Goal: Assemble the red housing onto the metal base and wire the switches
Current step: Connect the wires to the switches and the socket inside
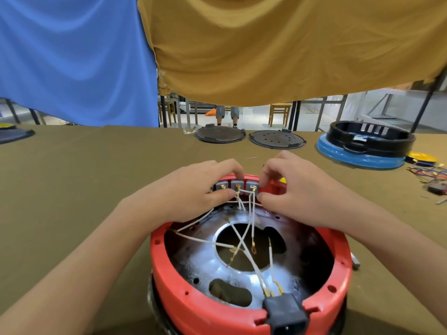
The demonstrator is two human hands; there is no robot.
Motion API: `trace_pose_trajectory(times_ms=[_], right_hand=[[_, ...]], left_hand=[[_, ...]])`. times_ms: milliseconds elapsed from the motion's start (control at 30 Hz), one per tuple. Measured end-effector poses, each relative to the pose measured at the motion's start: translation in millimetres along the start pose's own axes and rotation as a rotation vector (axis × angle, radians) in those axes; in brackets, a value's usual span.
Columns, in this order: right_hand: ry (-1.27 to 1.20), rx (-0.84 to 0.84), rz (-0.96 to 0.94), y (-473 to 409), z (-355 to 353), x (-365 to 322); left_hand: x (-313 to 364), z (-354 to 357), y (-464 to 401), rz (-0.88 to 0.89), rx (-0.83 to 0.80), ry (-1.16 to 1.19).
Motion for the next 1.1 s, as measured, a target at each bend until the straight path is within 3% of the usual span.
trace_pose_trajectory(times_ms=[667,1100], right_hand=[[0.000,-0.027,0.008,-1.9,2.4,-1.4],[-0.049,0.041,0.008,-1.9,0.4,-2.1]], left_hand=[[5.1,2.0,-2.2,0.091,-0.023,0.040],[6.5,2.3,-1.5,0.089,-0.004,0.016]])
Point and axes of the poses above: each hand's wrist, its own y-axis away from the middle knuckle, its own z-axis out of the palm, x = y × z, the point moved 1 cm from there along -y, towards the middle knuckle, and after that the axes turned 14 degrees about -x, right-handed, at the moved point
